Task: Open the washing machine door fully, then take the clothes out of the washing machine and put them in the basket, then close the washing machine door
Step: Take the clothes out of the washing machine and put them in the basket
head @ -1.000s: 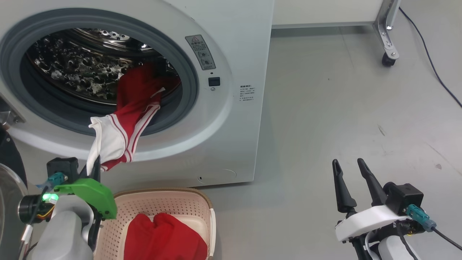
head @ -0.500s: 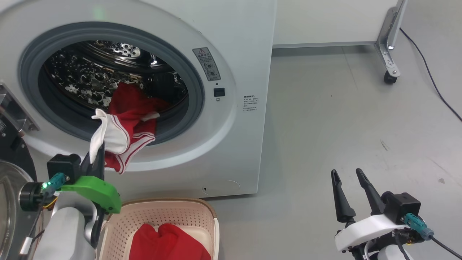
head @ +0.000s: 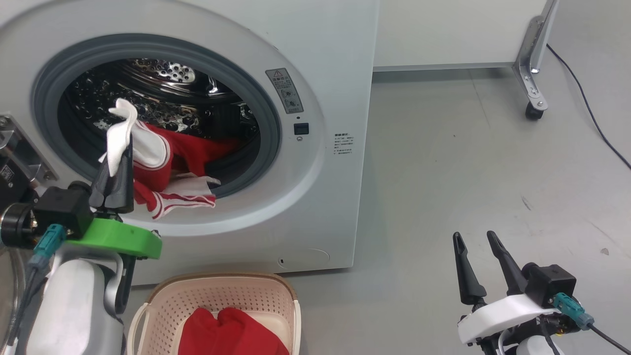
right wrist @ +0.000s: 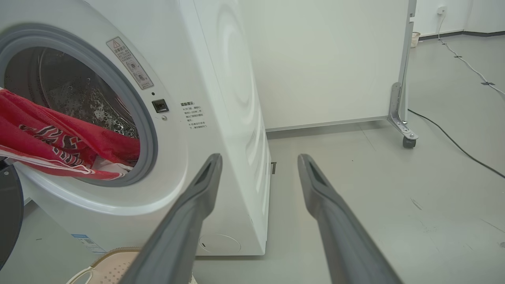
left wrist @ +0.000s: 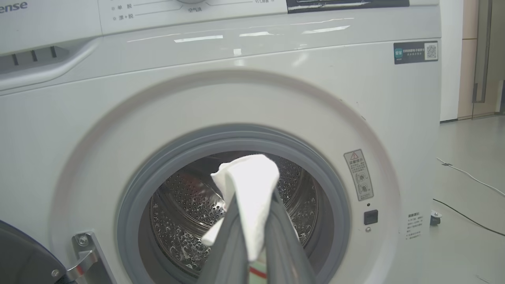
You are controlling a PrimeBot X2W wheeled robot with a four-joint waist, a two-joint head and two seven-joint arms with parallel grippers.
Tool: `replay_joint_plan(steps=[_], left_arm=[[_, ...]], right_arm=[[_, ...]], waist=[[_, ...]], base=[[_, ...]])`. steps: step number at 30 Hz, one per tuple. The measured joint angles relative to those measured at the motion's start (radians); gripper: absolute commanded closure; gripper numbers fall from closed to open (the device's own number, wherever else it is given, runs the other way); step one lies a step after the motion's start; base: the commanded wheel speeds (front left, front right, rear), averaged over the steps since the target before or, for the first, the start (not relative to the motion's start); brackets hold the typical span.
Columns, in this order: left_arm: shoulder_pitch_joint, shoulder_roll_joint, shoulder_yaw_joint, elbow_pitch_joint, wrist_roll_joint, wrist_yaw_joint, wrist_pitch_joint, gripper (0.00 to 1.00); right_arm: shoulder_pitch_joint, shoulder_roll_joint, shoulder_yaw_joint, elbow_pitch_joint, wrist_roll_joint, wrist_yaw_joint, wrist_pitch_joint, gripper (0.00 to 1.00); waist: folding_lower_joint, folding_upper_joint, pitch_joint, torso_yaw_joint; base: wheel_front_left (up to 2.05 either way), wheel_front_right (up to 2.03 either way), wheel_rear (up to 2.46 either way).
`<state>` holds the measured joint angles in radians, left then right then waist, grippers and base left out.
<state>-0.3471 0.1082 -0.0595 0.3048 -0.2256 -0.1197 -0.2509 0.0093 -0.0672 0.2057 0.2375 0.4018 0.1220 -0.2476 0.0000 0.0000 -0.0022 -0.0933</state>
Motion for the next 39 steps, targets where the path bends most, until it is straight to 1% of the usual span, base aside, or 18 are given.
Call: replay_joint_plan(steps=[5,17,24,28,34,39], left_arm=[[0.000,-0.001,0.016,-0.113,0.005,0.000,-0.001,1.00],[0.022,-0.010,0.041,-0.283,0.006,0.000,-0.002,1.00],[0.041,-0.012,0.038,-0.323,0.007,0.000,-0.006,1.00],[0.046,-0.016,0.054,-0.383,0.007,0.002,-0.006,1.00],[0.046,-0.019,0.063,-0.437,0.008,0.005,-0.006,1.00],[0.063,-0.025,0.053,-0.434,0.009,0.005,-0.007,1.00]], right_arm=[[0.000,0.000,-0.001,-0.004,0.000,0.000,0.000,0.00],[0.000,0.002,-0.001,-0.008,0.000,0.000,0.000,0.00],[0.000,0.003,0.000,-0.009,0.000,0.000,0.000,0.00],[0.000,0.004,-0.001,-0.009,0.000,0.000,0.000,0.00],[0.000,0.004,-0.001,-0.010,0.000,0.000,0.000,0.00],[0.000,0.004,0.000,-0.010,0.000,0.000,0.000,0.00]], waist=[[0.0000,0.0000,0.003,0.003],[0.0000,0.0000,0.013,-0.002],[0.0000,0.0000,0.019,-0.008],[0.0000,0.0000,0.023,-0.011],[0.0000,0.0000,0.027,-0.012],[0.0000,0.0000,0.031,-0.013]], base=[[0.00,0.00,0.00],[0.00,0.00,0.00],[0.00,0.00,0.00],[0.00,0.00,0.00],[0.00,0.00,0.00],[0.00,0.00,0.00]])
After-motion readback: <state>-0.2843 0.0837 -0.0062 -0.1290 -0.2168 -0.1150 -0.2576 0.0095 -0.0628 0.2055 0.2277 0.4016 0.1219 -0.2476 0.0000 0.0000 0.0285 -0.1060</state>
